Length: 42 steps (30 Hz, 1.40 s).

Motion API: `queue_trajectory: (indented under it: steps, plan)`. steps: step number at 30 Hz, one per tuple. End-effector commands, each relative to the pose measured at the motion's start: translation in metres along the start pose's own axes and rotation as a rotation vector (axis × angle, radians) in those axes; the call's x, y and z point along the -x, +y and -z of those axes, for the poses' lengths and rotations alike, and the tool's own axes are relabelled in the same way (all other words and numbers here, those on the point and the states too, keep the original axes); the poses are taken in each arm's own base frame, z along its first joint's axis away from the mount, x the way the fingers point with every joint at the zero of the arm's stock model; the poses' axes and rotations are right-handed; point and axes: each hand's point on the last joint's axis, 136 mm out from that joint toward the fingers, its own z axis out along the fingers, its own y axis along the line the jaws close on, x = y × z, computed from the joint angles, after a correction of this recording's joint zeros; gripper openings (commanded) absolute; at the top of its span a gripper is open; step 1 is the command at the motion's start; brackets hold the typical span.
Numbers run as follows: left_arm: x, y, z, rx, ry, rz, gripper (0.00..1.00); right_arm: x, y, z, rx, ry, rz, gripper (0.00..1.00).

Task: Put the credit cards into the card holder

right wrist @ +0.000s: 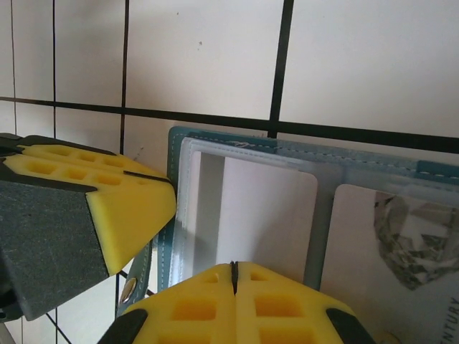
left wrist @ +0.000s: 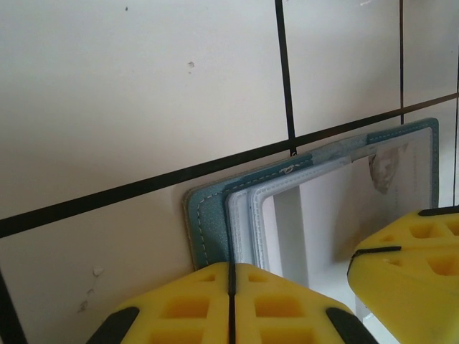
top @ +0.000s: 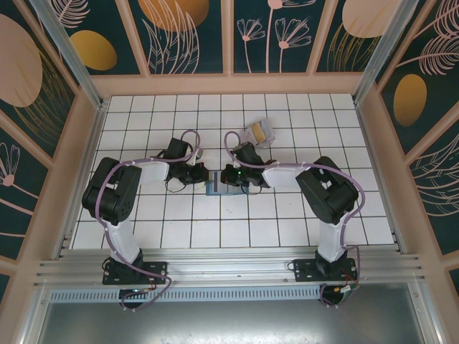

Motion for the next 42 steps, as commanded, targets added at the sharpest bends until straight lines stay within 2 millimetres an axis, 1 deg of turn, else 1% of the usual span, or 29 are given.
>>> queue_trajectory:
  steps: [1, 3, 4, 6, 7, 8, 10, 11, 12, 13, 14, 17, 19, 20, 22, 25, 27, 30, 33, 36, 38, 40, 41, 42]
  plan:
    - [-0.001, -0.006, 0.005, -0.007, 0.000, 0.002, 0.13, 0.005, 0.001, 0.011, -0.022, -0.021, 0.018, 0.06]
    - [0.006, -0.011, 0.011, 0.001, -0.020, -0.008, 0.18, 0.009, -0.004, 0.019, -0.063, -0.037, 0.038, 0.06]
    - [0.009, -0.015, 0.015, 0.001, -0.029, -0.013, 0.23, 0.012, -0.006, 0.022, -0.077, -0.047, 0.046, 0.06]
    - [0.011, -0.020, 0.021, -0.006, -0.039, -0.015, 0.36, 0.014, -0.014, 0.026, -0.116, -0.055, 0.055, 0.05]
    - [0.014, -0.024, 0.025, -0.012, -0.050, -0.019, 0.41, 0.014, -0.020, 0.026, -0.138, -0.055, 0.059, 0.06]
    - [0.016, -0.028, 0.030, -0.015, -0.063, -0.024, 0.43, 0.012, -0.025, 0.026, -0.151, -0.051, 0.059, 0.06]
    - [0.019, -0.031, 0.036, -0.014, -0.079, -0.039, 0.45, 0.011, -0.028, 0.025, -0.146, -0.050, 0.053, 0.06]
    - [0.022, -0.041, 0.045, -0.032, -0.101, -0.066, 0.45, 0.011, -0.029, 0.024, -0.144, -0.049, 0.051, 0.06]
    - [0.021, -0.046, 0.050, -0.045, -0.101, -0.087, 0.45, 0.009, -0.030, 0.023, -0.142, -0.045, 0.049, 0.05]
    - [0.029, -0.058, 0.056, -0.051, -0.113, -0.131, 0.45, 0.008, -0.031, 0.021, -0.141, -0.040, 0.048, 0.06]
    - [0.025, -0.059, 0.056, -0.022, -0.093, -0.162, 0.45, 0.007, -0.032, 0.020, -0.140, -0.037, 0.045, 0.06]
    - [0.011, -0.056, 0.048, 0.172, -0.002, -0.272, 0.47, 0.005, -0.033, 0.019, -0.131, -0.034, 0.042, 0.06]
    - [-0.001, -0.044, 0.038, 0.300, 0.073, -0.302, 0.49, 0.004, -0.034, 0.019, -0.132, -0.033, 0.043, 0.06]
    - [-0.006, -0.040, 0.036, 0.332, 0.093, -0.308, 0.49, 0.004, -0.034, 0.021, -0.131, -0.036, 0.044, 0.05]
    - [-0.010, -0.032, 0.036, 0.391, 0.104, -0.311, 0.50, 0.004, -0.032, 0.023, -0.128, -0.042, 0.046, 0.06]
    - [-0.010, -0.022, 0.041, 0.461, 0.098, -0.305, 0.50, 0.004, -0.032, 0.025, -0.129, -0.048, 0.045, 0.06]
    - [-0.011, -0.022, 0.041, 0.475, 0.097, -0.313, 0.50, 0.003, -0.033, 0.025, -0.125, -0.047, 0.042, 0.06]
    - [-0.021, -0.026, 0.029, 0.449, 0.121, -0.320, 0.50, 0.002, -0.033, 0.023, -0.119, -0.043, 0.040, 0.06]
    - [-0.029, -0.022, 0.018, 0.454, 0.135, -0.322, 0.50, 0.003, -0.032, 0.024, -0.118, -0.045, 0.040, 0.06]
    - [-0.030, -0.018, 0.012, 0.446, 0.129, -0.313, 0.49, 0.002, -0.033, 0.024, -0.119, -0.046, 0.043, 0.06]
    - [-0.029, -0.017, 0.008, 0.447, 0.124, -0.313, 0.45, 0.001, -0.033, 0.024, -0.120, -0.043, 0.043, 0.06]
    - [-0.026, -0.014, 0.008, 0.465, 0.115, -0.315, 0.37, 0.001, -0.033, 0.025, -0.121, -0.044, 0.043, 0.06]
    - [-0.024, -0.013, 0.008, 0.475, 0.106, -0.316, 0.31, 0.001, -0.034, 0.026, -0.122, -0.045, 0.042, 0.06]
    - [-0.021, -0.013, 0.009, 0.479, 0.096, -0.316, 0.24, 0.000, -0.035, 0.025, -0.126, -0.045, 0.044, 0.06]
